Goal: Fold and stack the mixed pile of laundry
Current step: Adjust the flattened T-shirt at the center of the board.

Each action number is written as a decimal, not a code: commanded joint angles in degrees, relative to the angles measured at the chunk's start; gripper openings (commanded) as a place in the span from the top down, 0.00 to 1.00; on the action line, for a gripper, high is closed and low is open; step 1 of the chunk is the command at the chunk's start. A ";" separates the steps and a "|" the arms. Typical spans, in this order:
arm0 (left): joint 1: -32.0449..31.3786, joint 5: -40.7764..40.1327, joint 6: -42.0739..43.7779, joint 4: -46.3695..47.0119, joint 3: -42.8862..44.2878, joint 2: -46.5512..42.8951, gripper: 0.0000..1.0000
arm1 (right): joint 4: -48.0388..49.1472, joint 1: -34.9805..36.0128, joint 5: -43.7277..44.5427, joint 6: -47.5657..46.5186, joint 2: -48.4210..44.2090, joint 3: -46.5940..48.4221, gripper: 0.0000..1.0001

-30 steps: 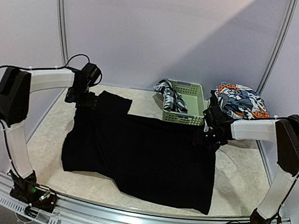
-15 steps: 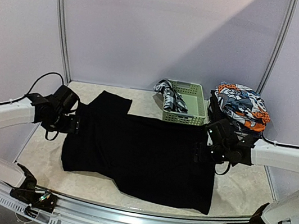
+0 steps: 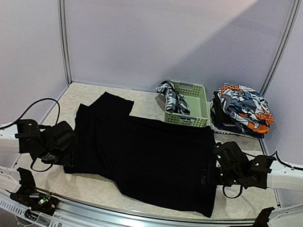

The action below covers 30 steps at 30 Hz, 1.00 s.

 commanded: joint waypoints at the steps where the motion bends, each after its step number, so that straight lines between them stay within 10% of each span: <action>1: -2.02 -2.43 -5.74 -4.11 -1.87 0.57 0.29 | -3.33 1.88 -1.59 2.47 -1.13 -0.82 0.23; 18: -0.04 2.78 -1.21 16.81 -8.87 14.38 0.50 | 1.36 4.26 -9.54 3.07 -4.30 -5.82 0.20; 26: 0.35 1.34 1.53 22.30 -8.10 18.36 0.98 | -1.46 4.41 -12.66 5.54 -6.56 -9.42 0.22; 30: 0.35 0.22 2.86 20.32 -5.91 17.06 1.00 | -5.64 5.24 -13.17 6.26 -6.82 -9.38 0.28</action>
